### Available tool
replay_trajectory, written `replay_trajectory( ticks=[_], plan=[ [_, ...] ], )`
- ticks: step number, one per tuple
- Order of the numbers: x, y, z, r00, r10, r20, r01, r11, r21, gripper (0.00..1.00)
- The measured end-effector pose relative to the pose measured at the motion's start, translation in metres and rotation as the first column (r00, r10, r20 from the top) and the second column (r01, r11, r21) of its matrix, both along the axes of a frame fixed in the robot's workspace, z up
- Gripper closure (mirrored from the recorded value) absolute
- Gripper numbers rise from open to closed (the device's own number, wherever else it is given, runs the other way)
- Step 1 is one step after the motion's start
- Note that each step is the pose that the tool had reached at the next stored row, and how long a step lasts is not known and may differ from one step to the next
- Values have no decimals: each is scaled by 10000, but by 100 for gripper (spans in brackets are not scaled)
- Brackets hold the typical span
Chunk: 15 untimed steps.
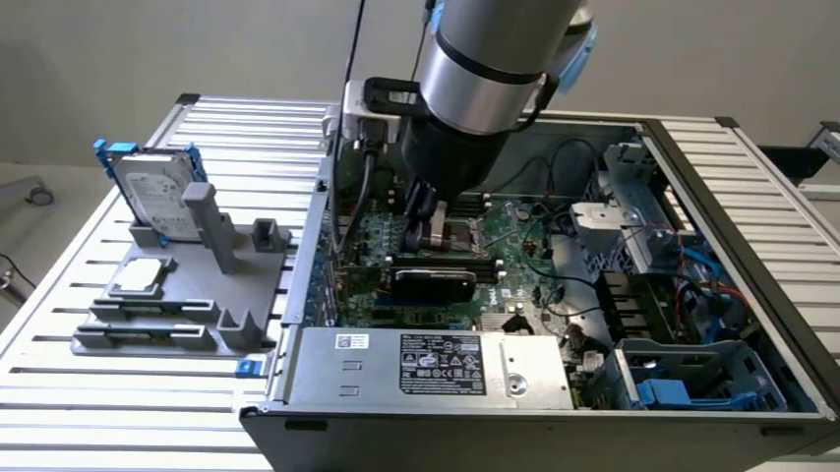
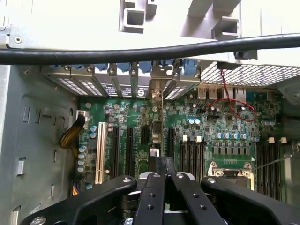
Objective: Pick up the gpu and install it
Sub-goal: 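Insert the gpu into the slot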
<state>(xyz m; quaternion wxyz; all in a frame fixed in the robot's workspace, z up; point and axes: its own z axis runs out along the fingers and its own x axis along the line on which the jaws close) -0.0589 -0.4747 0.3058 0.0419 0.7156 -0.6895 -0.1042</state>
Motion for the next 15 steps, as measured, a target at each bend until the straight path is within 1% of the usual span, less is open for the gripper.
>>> replay_trajectory(
  ticks=[8,11,15],
  plan=[
    [6,0,15,10000,0,-1,0,10000,85,89],
    [6,-2,14,10000,0,-1,0,9999,105,89],
    [6,-2,15,10000,1,-1,-1,9999,104,89]
  ],
)
